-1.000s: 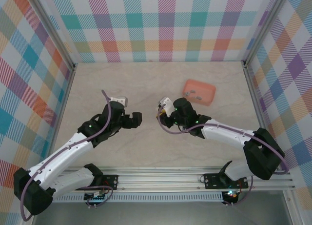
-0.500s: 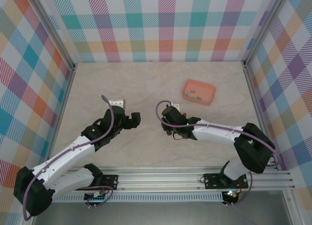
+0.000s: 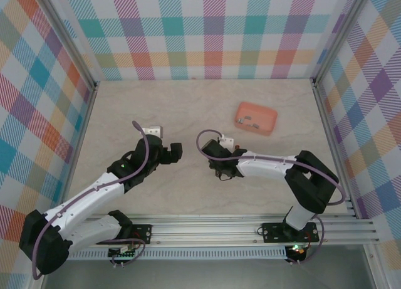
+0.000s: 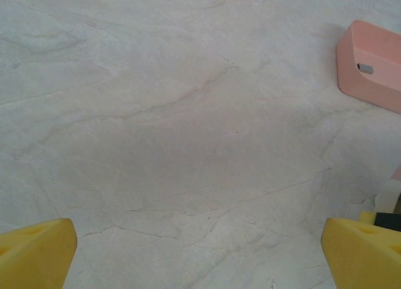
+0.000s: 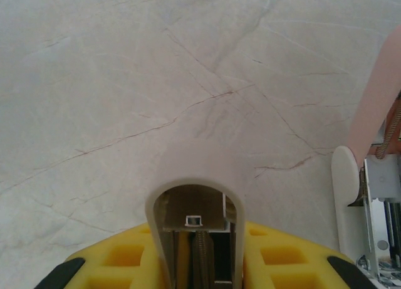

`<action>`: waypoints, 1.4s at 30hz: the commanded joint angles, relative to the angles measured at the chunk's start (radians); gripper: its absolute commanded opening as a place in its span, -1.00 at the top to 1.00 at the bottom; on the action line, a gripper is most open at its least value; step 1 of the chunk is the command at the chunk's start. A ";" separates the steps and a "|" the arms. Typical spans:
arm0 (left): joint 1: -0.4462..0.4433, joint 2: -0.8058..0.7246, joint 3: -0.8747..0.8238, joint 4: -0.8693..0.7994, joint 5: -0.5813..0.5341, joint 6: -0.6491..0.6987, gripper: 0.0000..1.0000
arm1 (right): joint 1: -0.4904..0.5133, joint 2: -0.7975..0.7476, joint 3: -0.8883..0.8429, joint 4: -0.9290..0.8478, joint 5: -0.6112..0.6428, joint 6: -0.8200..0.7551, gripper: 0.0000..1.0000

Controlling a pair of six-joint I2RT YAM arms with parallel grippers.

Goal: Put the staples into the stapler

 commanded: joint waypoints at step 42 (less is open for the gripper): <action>0.009 0.040 0.023 0.021 0.022 -0.001 -0.99 | -0.101 0.125 0.021 0.180 0.038 -0.146 0.53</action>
